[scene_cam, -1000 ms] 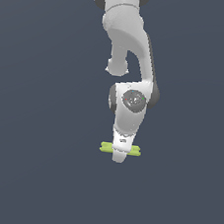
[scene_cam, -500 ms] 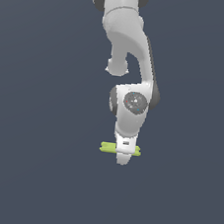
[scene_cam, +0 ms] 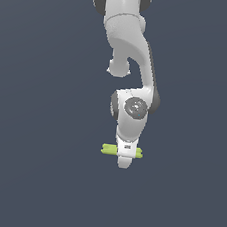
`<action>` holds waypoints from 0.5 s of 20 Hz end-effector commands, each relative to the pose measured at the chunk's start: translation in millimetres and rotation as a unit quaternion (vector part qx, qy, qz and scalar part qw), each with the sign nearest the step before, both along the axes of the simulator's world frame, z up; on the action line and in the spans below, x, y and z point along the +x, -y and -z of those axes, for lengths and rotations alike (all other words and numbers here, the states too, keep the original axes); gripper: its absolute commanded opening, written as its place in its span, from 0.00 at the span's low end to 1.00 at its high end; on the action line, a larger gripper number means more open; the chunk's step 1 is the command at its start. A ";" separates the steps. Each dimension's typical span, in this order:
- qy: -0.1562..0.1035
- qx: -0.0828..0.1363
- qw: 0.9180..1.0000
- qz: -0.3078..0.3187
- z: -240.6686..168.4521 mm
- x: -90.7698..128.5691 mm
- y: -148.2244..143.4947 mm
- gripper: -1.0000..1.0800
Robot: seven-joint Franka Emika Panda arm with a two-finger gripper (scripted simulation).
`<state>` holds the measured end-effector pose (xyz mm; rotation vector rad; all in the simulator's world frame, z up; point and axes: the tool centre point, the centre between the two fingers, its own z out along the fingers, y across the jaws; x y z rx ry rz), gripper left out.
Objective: Pick up the object and move it to a goal position.
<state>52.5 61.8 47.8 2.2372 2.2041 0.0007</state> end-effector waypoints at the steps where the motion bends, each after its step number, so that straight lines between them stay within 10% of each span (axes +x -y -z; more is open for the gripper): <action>1: -0.001 0.000 1.000 -0.001 14.2 -1.0 -0.2 0.96; 9: -0.001 0.000 1.000 -0.002 33.5 0.0 -0.3 0.96; 10: -0.001 0.000 1.000 -0.002 33.5 0.0 -0.3 0.00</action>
